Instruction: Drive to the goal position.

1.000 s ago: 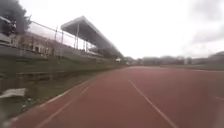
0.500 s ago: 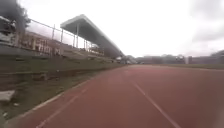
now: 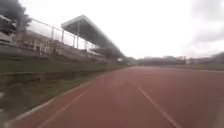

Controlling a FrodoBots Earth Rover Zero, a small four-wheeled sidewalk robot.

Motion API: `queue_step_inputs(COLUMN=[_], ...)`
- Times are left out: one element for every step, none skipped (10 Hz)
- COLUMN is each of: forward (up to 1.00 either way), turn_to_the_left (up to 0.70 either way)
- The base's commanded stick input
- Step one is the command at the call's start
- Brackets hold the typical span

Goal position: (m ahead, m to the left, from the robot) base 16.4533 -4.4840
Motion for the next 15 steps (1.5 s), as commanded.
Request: queue_step_inputs(forward=[0.7, 0.7, 0.7, 0.7, 0.7, 0.7, 0.7, 0.7, 0.7, 0.7, 0.7, 0.7, 0.7, 0.7, 0.7], turn_to_the_left=[0.01, 0.01, 0.01, 0.01, 0.01, 0.01, 0.01, 0.01, 0.01, 0.01, 0.01, 0.01, -0.01, -0.16, -0.31])
